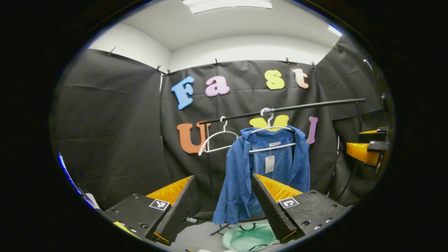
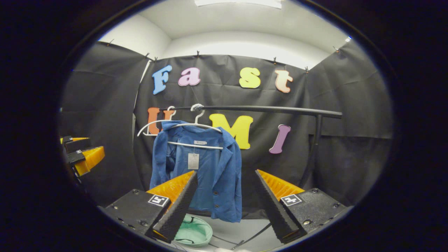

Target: Grasp the clothes on the hanger with both hands and then place them into the laundry hamper below.

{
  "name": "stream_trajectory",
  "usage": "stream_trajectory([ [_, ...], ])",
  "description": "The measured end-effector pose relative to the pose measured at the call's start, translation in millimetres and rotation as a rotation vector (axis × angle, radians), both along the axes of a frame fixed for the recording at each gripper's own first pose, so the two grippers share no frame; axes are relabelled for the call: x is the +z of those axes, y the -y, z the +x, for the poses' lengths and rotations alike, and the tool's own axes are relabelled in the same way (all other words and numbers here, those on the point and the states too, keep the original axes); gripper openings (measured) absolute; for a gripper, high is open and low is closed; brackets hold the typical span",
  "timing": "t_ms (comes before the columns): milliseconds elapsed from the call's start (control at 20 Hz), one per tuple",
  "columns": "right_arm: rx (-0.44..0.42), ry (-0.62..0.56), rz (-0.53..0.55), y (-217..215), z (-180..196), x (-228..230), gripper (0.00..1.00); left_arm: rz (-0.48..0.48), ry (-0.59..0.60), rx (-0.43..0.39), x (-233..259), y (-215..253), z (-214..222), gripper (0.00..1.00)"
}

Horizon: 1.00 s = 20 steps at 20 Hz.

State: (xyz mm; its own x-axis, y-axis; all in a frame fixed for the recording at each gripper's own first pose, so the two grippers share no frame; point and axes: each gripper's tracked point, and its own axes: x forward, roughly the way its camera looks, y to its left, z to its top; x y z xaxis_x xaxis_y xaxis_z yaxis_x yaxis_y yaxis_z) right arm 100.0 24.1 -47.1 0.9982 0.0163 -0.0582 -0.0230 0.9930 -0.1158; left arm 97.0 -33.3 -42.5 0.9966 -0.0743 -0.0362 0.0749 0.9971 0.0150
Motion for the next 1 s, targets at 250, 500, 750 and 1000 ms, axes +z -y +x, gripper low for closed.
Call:
stream_trajectory([
  [250, 0.054, -0.023, 0.019, -7.3, 82.9, -9.4, 1.00, -0.013, 0.013, 0.014, -9.0, 31.1, 69.6, 0.99],
  [500, 0.024, -0.050, 0.005, 2.8, 169.3, -27.5, 1.00, 0.012, 0.052, 0.035, -15.3, 59.8, 141.3, 0.98],
  [750, 0.006, -0.076, 0.027, 5.8, 235.4, -44.9, 0.98, 0.031, 0.052, 0.063, -32.1, 72.9, 200.7, 0.96],
  [1000, 0.008, -0.077, 0.046, 1.0, 272.7, -55.5, 0.94, 0.069, 0.050, 0.091, -35.8, 80.3, 230.9, 0.97],
])
